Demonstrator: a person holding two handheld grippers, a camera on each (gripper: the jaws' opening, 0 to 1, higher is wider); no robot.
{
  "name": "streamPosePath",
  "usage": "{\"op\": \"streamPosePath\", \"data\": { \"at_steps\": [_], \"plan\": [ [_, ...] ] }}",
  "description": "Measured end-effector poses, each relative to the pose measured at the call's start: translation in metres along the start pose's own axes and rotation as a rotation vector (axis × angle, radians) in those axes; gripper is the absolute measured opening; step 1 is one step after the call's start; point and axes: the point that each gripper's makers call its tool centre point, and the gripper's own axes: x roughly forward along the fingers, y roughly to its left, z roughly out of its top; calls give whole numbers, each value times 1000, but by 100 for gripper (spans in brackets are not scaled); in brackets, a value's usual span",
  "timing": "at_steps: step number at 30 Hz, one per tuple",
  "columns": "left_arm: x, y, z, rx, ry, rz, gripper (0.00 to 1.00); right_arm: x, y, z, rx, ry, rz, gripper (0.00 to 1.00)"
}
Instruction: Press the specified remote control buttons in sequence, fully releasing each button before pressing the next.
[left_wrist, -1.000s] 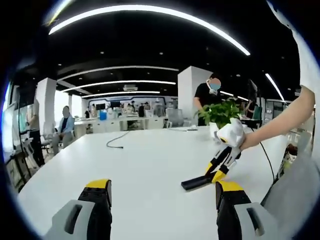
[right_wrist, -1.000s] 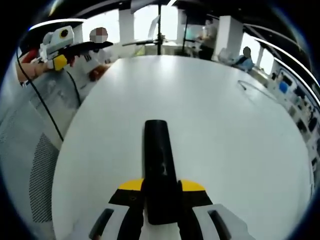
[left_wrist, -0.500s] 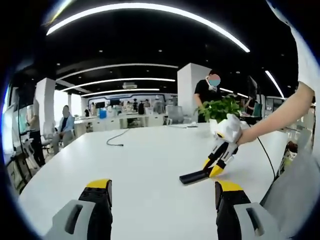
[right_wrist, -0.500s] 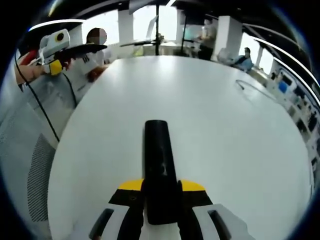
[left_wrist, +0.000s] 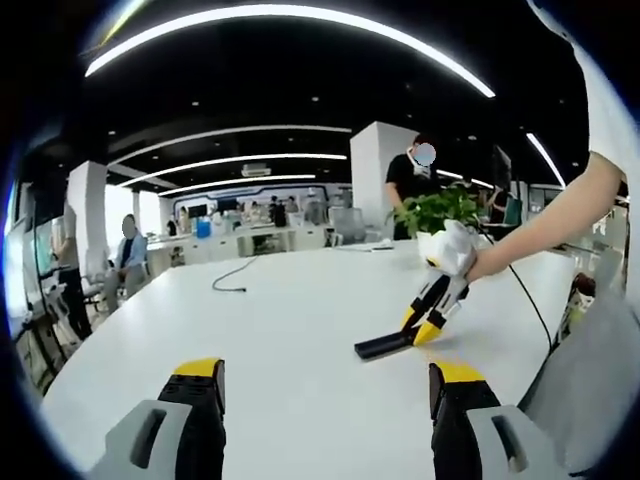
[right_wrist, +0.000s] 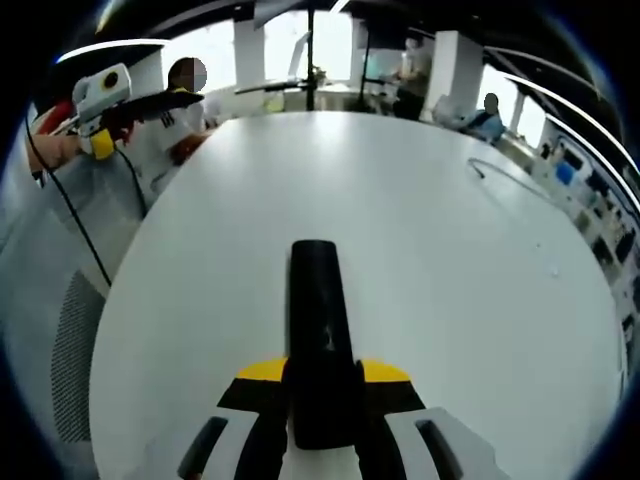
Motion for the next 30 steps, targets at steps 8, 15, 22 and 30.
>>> {"op": "streamPosePath", "data": {
  "at_steps": [8, 15, 22, 30],
  "plan": [
    [1, -2, -3, 9, 14, -7, 86, 0, -4, 0, -6, -3, 4, 22],
    [1, -2, -6, 11, 30, -10, 86, 1, -9, 0, -11, -9, 5, 22],
    [2, -3, -8, 14, 47, -12, 86, 2, -13, 1, -18, -18, 10, 22],
    [3, -3, -11, 15, 63, -16, 86, 2, -18, 1, -15, -29, 12, 22]
  ]
}}
